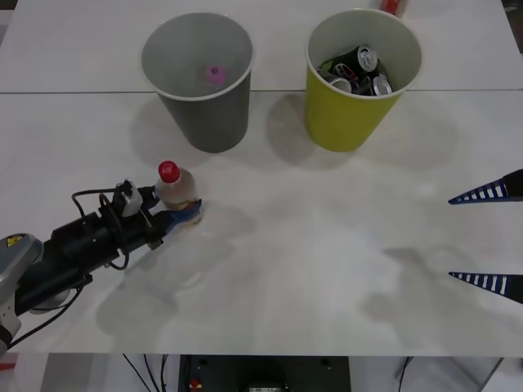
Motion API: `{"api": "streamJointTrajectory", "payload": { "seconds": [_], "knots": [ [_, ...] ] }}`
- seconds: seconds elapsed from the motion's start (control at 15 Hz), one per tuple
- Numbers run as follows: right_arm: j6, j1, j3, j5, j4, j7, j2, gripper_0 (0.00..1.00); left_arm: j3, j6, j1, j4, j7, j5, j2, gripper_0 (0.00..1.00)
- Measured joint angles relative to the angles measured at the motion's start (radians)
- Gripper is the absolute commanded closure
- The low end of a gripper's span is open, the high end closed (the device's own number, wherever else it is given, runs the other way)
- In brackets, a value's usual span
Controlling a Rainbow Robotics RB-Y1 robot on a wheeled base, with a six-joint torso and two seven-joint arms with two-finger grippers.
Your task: Put the can into the green bin and the plastic bottle into the gray bin
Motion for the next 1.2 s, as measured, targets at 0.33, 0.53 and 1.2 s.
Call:
{"api": "streamJointTrajectory", "payload": {
  "seconds": [0.33, 0.53, 1.2],
  "knots": [
    [0.000, 0.000, 0.000, 0.000, 0.000, 0.000, 0.000, 0.00, 0.000, -0.018, 0.001, -0.030, 0.072, -0.014, 0.053, 1.00],
    [0.000, 0.000, 0.000, 0.000, 0.000, 0.000, 0.000, 0.00, 0.000, -0.027, 0.004, -0.116, 0.270, -0.095, 0.149, 1.00],
    [0.000, 0.000, 0.000, 0.000, 0.000, 0.000, 0.000, 0.00, 0.124, -0.356, -0.013, -0.380, 1.176, -0.253, 0.612, 1.00]
  ]
}}
